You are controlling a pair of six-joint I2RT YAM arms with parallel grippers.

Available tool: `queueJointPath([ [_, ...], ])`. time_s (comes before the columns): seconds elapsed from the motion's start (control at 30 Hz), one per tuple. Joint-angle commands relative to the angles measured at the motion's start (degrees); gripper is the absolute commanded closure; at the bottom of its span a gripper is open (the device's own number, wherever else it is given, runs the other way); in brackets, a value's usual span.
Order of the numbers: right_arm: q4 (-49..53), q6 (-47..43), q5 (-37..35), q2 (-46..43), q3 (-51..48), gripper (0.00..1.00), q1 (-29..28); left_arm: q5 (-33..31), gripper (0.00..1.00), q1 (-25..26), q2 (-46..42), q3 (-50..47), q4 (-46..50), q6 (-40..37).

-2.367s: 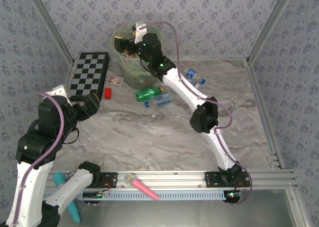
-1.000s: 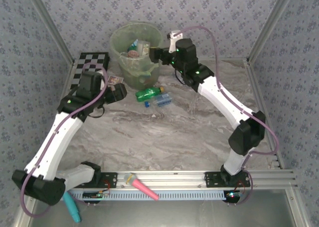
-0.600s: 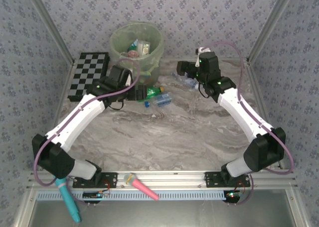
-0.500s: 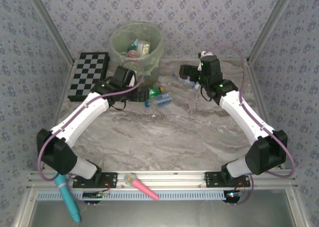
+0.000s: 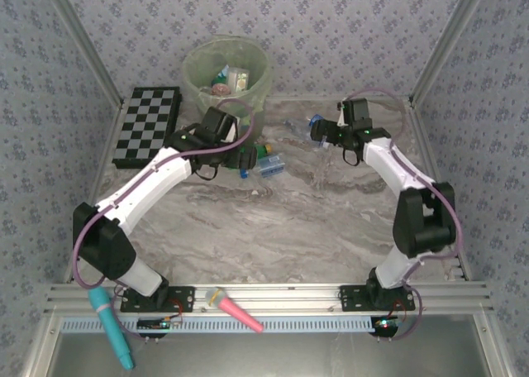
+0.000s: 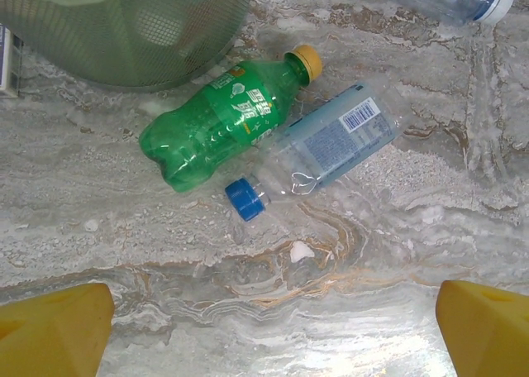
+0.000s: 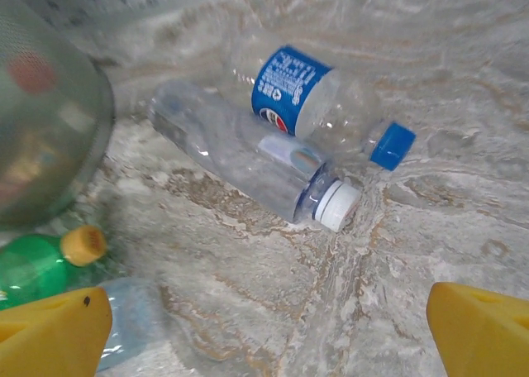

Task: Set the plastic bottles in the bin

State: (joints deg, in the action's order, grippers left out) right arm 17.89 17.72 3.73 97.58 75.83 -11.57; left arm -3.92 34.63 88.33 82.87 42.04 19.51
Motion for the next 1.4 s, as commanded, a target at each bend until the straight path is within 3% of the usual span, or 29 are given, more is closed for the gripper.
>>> queueJointPath([
  [0.0,2.04,-5.34,1.6,5.85,7.07,0.01,0.25,-2.53,0.0,0.26,-0.83,4.32,3.13,0.31],
  [0.2,6.23,-8.67,2.07,17.05,18.65,0.05,-0.03,-8.5,0.0,-0.81,-4.22,7.05,4.81,2.59],
  [0.5,13.24,-13.2,3.25,28.35,31.13,0.09,-0.6,-6.79,0.0,-7.24,-10.68,6.5,4.06,6.88],
  [0.83,15.83,-16.83,2.76,32.89,33.7,0.12,-3.88,-2.95,0.0,-15.39,-15.98,3.95,1.58,9.41],
  [1.13,16.3,-18.48,1.45,35.32,33.84,0.26,-6.08,-1.09,0.0,-16.53,-16.18,3.06,2.0,10.02],
  [1.3,17.86,-20.07,0.5,35.68,33.27,0.26,-7.12,-0.75,0.0,-16.96,-16.77,3.11,2.46,10.02],
  [1.37,18.01,-20.51,0.68,35.65,33.12,0.33,-7.37,-0.65,0.0,-17.05,-17.13,3.0,2.6,10.1],
])
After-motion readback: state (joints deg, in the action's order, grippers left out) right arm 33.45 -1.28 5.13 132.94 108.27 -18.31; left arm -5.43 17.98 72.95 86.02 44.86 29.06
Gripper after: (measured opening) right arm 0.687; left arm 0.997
